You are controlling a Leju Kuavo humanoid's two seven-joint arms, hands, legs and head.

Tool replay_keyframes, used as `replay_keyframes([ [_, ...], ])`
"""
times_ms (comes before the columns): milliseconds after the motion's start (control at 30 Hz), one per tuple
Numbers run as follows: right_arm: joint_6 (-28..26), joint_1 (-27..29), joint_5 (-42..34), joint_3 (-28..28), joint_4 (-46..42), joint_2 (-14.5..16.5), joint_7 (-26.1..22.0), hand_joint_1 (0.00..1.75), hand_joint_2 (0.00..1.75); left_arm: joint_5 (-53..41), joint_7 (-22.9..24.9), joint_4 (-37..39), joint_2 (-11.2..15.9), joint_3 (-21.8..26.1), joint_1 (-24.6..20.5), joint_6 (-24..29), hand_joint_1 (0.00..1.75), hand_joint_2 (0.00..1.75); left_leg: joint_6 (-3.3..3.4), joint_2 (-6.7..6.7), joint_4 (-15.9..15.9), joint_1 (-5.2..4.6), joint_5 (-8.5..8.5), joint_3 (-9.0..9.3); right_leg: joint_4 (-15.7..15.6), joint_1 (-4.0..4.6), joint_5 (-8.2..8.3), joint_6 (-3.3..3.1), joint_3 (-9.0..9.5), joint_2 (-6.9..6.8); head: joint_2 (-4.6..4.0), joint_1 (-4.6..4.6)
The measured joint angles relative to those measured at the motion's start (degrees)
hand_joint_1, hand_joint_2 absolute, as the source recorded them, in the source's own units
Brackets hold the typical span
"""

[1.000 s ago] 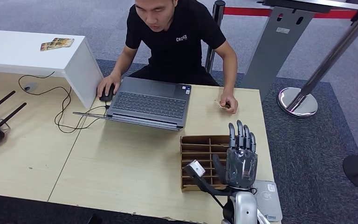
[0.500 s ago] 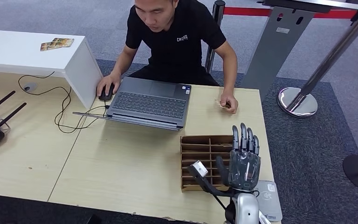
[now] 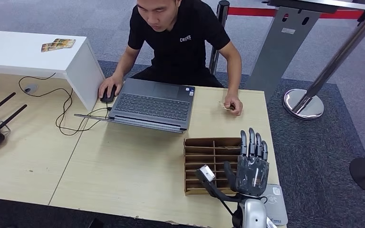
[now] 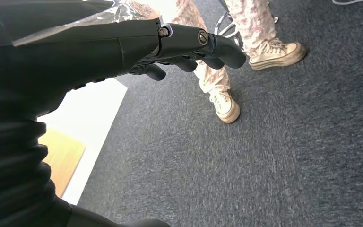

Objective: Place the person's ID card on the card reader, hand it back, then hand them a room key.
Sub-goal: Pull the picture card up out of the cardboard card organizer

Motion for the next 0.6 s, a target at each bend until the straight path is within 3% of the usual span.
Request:
replay_keyframes([
  [600, 0.0, -0.6, -0.2, 0.2, 0.0, -0.5, 0.0, 0.00, 1.75, -0.7, -0.4, 0.0, 0.0, 0.0, 0.0, 0.0, 0.00, 1.75, 0.00, 0.00, 0.0, 0.00, 0.00, 0.00, 0.0, 0.00, 0.00, 0.00, 0.01, 0.00, 0.00, 0.00],
])
